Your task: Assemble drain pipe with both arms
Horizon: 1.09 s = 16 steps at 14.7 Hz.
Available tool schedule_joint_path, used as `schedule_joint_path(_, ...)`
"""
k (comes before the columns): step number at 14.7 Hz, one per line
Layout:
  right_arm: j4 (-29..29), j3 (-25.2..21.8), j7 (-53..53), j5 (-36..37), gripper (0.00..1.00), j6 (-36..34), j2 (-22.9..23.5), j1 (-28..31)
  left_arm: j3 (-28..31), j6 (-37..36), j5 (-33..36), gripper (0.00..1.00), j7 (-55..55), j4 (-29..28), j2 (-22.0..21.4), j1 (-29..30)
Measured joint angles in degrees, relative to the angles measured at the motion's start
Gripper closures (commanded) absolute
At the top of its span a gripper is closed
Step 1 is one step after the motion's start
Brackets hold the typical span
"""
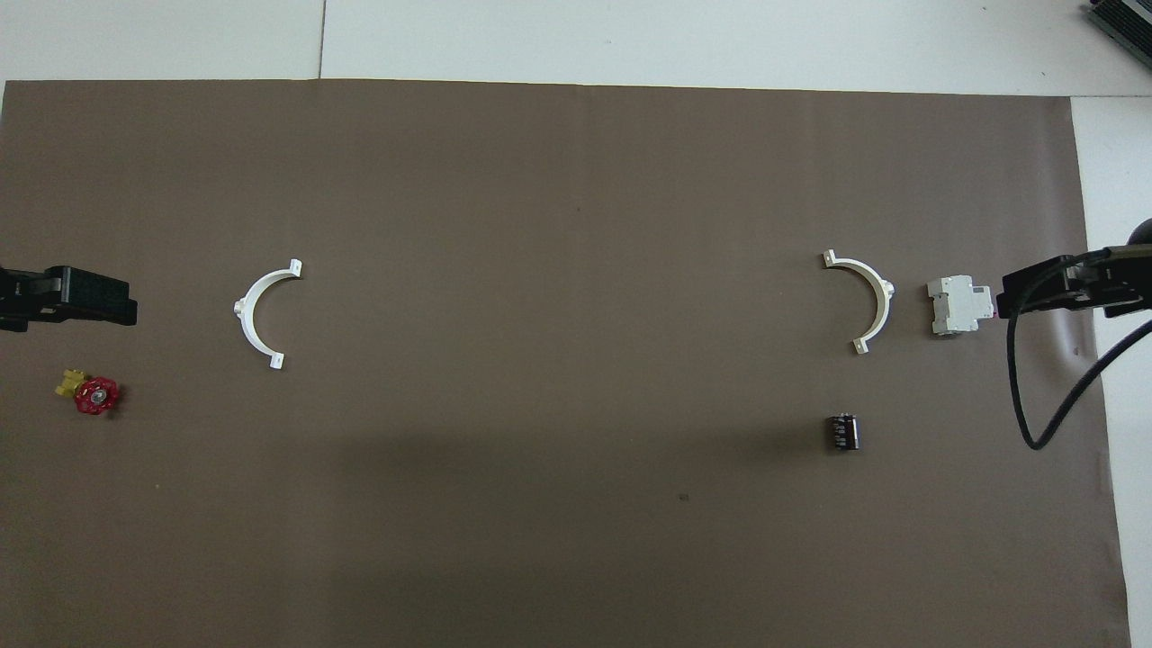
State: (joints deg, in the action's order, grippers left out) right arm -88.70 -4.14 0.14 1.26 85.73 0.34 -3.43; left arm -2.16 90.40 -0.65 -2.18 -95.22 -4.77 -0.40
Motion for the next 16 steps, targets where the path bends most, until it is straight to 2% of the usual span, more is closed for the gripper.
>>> schedule_joint_path(4,-0.2,0.0,0.6,0.0,0.00,0.8,0.0,0.0,0.0,0.1,0.0,0.00,0.0,0.0,0.0,0.0)
schedule_joint_path(6,-3.6,0.0,0.7,0.0,0.00,7.4,-0.6,0.0,0.0,0.2,0.0,0.00,0.0,0.0,0.0,0.0)
schedule_joint_path(10,-17.1,0.0,-6.3,-0.3,0.00,24.9,-0.5,0.0,0.0,0.3,0.0,0.00,0.0,0.0,0.0,0.0)
schedule_joint_path(12,-21.6,-0.1,-12.9,-2.2,0.00,33.6,3.1,0.3,0.0,0.3,0.0,0.00,0.0,0.0,0.0,0.0)
schedule_joint_path(16,-22.9,-0.2,-22.7,-3.4,0.00,46.7,14.0,1.6,0.0,0.3,0.0,0.00,0.0,0.0,0.0,0.0)
